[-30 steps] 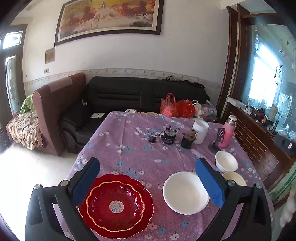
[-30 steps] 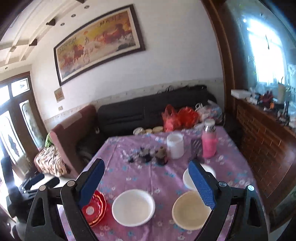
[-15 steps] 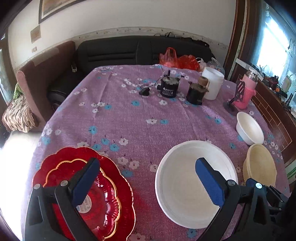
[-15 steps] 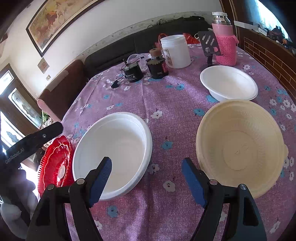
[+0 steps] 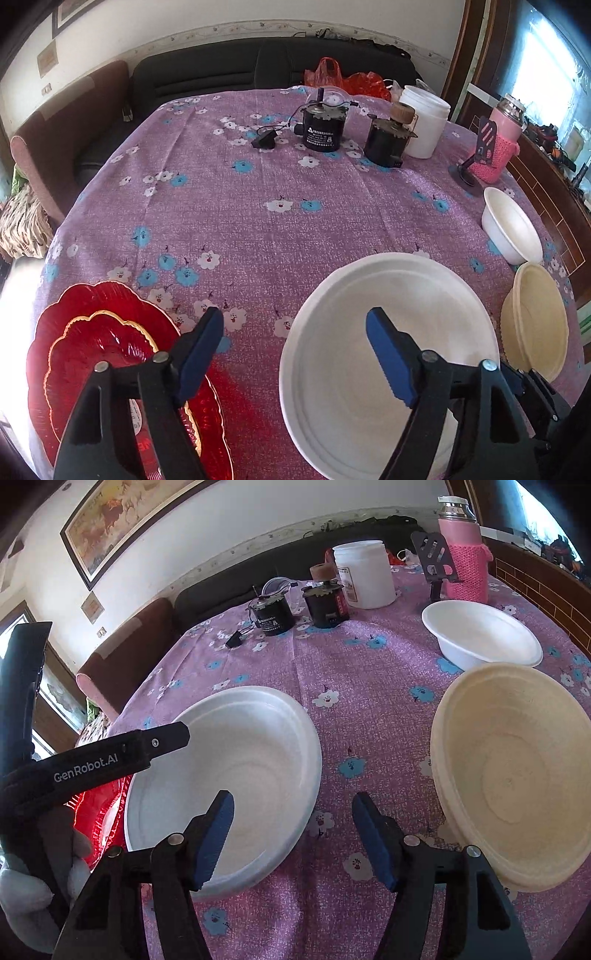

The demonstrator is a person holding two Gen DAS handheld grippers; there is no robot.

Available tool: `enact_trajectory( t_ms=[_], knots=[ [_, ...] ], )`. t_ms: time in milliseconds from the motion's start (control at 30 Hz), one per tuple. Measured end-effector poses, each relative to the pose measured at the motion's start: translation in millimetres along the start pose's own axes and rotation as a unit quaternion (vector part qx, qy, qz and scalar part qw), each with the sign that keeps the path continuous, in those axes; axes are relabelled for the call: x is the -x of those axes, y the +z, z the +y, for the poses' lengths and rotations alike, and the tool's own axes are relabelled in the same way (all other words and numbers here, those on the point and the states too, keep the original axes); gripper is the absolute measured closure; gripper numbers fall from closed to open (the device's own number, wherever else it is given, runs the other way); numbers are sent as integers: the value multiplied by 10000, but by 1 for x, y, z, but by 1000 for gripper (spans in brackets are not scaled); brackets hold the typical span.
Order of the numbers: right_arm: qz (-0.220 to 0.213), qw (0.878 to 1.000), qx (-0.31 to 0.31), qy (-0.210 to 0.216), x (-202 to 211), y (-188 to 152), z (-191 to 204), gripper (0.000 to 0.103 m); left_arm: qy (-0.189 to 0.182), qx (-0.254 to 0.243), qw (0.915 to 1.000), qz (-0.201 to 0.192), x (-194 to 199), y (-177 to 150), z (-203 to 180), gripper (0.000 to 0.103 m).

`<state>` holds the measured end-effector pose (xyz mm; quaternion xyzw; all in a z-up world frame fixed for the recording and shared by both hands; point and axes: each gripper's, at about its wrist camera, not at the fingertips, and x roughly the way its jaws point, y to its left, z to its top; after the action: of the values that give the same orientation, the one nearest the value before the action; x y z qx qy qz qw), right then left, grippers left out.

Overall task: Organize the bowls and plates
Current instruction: 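Move both grippers to the large white bowl and grasp its rim, then lift the white bowl with both grippers and carry it toward the red plates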

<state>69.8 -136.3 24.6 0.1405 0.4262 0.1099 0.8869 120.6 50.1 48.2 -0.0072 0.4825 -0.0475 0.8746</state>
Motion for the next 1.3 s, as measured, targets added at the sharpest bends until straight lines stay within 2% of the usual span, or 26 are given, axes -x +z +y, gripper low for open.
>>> enact_trajectory(
  t_ms=[33, 100, 133, 200, 300, 433, 767, 1067, 1300],
  knots=[
    [-6, 10000, -11, 32, -1, -1, 0, 35, -39, -39, 10000, 82, -3, 0, -2, 42],
    [7, 9999, -68, 97, -4, -2, -4, 45, -122, -55, 9996, 233, -8, -1, -4, 71],
    [32, 9998, -124, 141, -6, -3, -7, 48, -155, -35, 9995, 283, -9, -2, -5, 76],
    [56, 9994, -216, 270, -7, -4, -11, 63, -206, 15, 9994, 284, -9, -2, -6, 80],
    [21, 9988, -264, 414, -5, -5, -12, 76, -306, 122, 9990, 292, -6, -4, -7, 82],
    [-18, 9981, -369, 502, -2, -6, -16, 77, -395, 227, 9981, 407, -3, -4, -8, 82],
    [144, 9850, -1181, 1253, 0, -5, -46, 77, -597, 579, 9926, 886, -5, -11, -6, 82],
    [-38, 9856, -1134, 1255, 10, -3, -45, 75, -513, 518, 9945, 751, 3, -16, -11, 82],
    [-110, 9854, -1135, 1262, 13, -3, -48, 73, -603, 614, 9938, 706, 6, -17, -6, 82]
  ],
)
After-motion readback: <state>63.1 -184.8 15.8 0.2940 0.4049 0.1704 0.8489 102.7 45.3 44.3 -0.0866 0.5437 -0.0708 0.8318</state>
